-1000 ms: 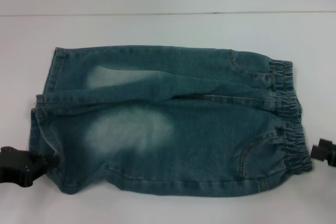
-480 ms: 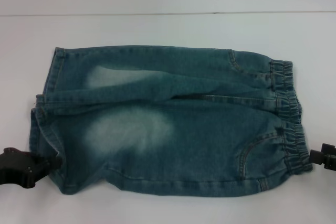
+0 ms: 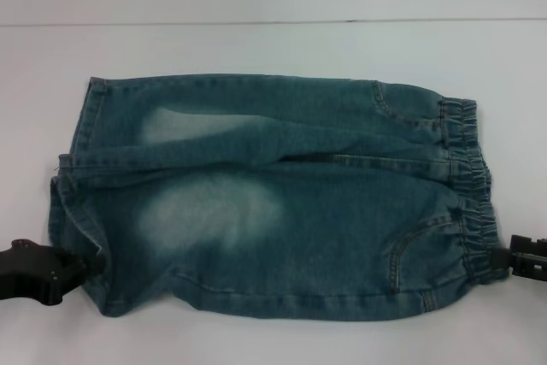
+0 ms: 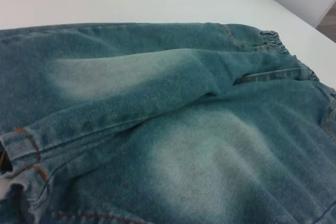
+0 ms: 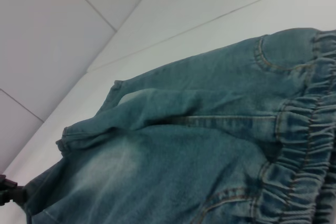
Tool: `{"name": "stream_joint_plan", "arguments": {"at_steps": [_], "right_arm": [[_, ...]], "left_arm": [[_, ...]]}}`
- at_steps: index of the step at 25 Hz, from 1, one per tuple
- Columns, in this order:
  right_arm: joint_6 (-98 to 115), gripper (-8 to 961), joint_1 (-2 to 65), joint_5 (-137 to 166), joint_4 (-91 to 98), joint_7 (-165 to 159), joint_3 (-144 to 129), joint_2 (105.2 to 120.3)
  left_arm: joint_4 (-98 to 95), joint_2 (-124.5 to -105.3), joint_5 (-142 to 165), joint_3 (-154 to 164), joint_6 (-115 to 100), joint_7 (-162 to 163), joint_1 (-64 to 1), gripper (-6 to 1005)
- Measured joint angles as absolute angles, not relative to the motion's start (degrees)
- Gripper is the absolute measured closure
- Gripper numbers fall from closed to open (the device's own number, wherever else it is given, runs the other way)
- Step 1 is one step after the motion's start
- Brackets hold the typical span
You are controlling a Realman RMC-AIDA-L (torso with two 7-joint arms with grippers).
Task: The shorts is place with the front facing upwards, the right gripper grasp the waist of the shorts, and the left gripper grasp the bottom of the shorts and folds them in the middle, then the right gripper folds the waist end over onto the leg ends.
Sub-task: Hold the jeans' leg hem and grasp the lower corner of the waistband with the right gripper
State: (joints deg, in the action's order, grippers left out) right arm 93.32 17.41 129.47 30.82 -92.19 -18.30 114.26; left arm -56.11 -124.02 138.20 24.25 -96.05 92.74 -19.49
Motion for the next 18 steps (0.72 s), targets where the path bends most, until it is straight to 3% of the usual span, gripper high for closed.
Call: {"name": "stream_joint_plan", "arguments": {"at_steps": [18], "right_arm": [[91.17, 12, 18.15, 129.11, 30.99, -92.73, -18.56, 114.62]], "left_arm": [[-54.29, -123.98, 138.22, 24.26, -95.79, 91.8, -19.8, 981]]}}
